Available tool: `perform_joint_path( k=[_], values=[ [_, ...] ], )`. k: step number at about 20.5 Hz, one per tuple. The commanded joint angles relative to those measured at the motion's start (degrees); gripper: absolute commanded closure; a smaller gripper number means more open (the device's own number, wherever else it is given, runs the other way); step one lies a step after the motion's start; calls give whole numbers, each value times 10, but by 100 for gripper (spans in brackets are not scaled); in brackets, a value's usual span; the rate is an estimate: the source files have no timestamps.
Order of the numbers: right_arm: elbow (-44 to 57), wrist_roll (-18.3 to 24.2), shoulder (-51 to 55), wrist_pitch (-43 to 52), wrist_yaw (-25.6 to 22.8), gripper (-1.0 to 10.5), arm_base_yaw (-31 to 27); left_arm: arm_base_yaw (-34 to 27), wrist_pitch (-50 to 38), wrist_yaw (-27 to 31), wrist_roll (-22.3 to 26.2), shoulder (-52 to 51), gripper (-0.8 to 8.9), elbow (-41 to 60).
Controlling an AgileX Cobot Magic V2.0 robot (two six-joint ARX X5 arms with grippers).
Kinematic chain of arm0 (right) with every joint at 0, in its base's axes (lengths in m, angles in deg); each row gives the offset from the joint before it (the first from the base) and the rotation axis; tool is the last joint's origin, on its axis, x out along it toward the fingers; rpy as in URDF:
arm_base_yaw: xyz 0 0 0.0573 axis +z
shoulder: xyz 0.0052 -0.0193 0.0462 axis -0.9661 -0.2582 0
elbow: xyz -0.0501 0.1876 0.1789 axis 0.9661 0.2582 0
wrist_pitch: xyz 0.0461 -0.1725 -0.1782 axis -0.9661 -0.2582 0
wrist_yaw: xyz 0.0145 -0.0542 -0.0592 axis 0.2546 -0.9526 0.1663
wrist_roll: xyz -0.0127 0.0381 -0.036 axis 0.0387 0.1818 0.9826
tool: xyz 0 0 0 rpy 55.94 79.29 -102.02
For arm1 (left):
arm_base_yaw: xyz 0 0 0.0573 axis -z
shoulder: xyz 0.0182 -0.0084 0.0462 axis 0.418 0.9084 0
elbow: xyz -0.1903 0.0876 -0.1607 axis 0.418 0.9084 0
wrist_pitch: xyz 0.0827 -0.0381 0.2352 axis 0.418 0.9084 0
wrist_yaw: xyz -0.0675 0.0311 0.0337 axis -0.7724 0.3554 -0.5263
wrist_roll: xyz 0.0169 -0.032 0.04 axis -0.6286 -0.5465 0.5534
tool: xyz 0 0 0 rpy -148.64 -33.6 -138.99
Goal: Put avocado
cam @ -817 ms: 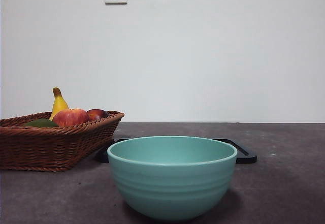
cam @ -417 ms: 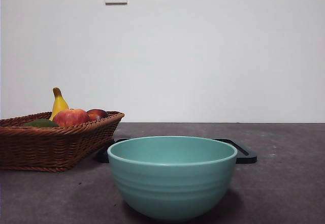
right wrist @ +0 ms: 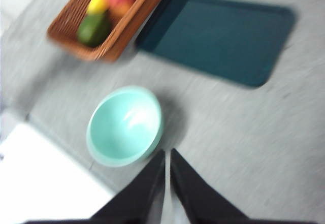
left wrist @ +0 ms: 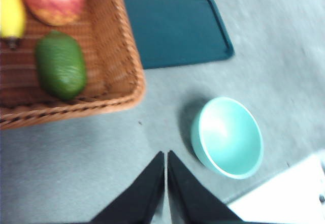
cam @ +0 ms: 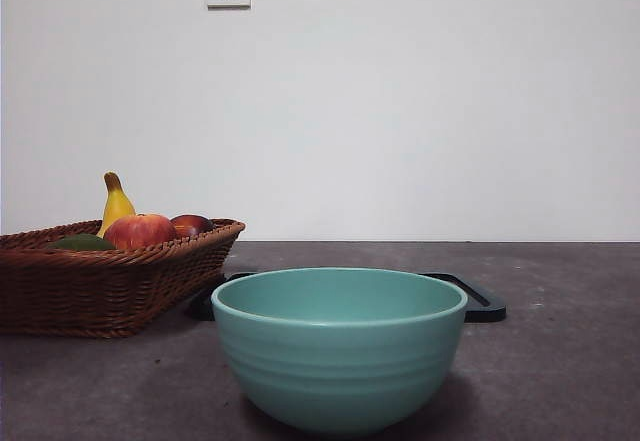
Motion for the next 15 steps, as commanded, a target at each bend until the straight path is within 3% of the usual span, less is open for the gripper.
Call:
perform_joint_path(
  k=[1, 6, 8, 11, 15],
  values=[
    [-9, 22, -11, -14, 2, 939, 27, 11, 8, -3, 14, 2, 804, -14],
    [-9, 34, -19, -11, 1, 938, 52, 15, 18, -3, 18, 2, 795, -14],
    [-9, 34, -23, -11, 1, 882, 52, 15, 18, -2, 16, 2, 669, -14],
    [-9, 34, -26, -11, 0, 706, 52, 15, 18, 0, 16, 2, 457, -14],
    [-9, 30, -27, -10, 0, 550, 52, 15, 17, 0, 16, 3, 399, -14]
  ],
)
